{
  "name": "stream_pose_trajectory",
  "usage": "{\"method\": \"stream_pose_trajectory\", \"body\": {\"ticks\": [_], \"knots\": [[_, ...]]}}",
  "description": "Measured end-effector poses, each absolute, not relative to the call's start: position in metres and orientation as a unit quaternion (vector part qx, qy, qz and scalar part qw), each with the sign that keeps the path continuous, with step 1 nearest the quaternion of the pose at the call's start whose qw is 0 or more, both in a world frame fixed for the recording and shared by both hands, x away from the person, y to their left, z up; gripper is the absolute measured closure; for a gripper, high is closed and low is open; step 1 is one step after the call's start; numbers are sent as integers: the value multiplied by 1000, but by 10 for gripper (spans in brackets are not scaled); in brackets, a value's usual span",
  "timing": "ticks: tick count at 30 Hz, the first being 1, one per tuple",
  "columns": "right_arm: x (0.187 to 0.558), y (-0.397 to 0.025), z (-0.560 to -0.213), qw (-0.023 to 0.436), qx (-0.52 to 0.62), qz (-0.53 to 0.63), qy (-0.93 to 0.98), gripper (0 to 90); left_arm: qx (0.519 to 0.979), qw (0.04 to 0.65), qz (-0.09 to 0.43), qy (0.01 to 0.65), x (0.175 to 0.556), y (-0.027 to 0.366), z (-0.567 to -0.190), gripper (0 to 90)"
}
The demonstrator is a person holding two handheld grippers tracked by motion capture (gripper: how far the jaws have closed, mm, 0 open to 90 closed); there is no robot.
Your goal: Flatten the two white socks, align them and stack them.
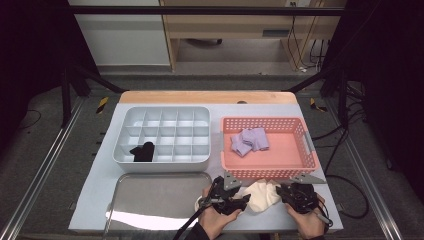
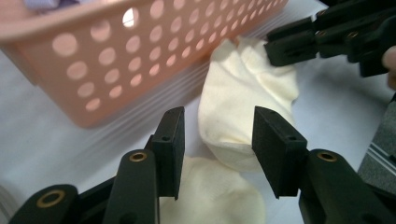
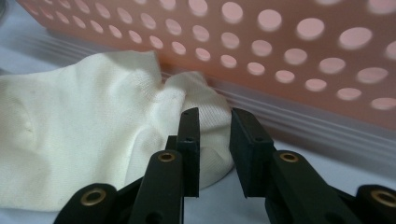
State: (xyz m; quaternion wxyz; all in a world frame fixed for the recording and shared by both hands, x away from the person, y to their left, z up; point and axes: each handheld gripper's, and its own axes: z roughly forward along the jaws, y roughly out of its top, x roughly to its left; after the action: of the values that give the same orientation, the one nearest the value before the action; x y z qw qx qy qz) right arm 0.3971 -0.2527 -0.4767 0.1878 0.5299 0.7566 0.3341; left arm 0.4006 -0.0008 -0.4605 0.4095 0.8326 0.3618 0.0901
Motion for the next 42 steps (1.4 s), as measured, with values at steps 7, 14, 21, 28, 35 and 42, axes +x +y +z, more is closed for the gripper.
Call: {"method": "stream_pose_trajectory", "body": {"ticks": [7,14,21,28,35,42], "knots": [[397,-252,-476,186,532,327,758,817,836,401,77,366,402,-1,-470,631],[395,-253,-474,181,536,326,757,889,837,395,70,372,403,-3,-473,811],[390,-254,-466,188,538,332,751,900,830,414,63,368,402,2,-466,875],[381,-252,-452,199,526,349,749,900,819,448,55,354,397,16,-448,878],[370,-242,-434,205,503,381,748,900,818,464,58,335,393,46,-430,877],[363,-210,-425,179,463,414,763,900,817,462,63,339,388,88,-421,878]]}}
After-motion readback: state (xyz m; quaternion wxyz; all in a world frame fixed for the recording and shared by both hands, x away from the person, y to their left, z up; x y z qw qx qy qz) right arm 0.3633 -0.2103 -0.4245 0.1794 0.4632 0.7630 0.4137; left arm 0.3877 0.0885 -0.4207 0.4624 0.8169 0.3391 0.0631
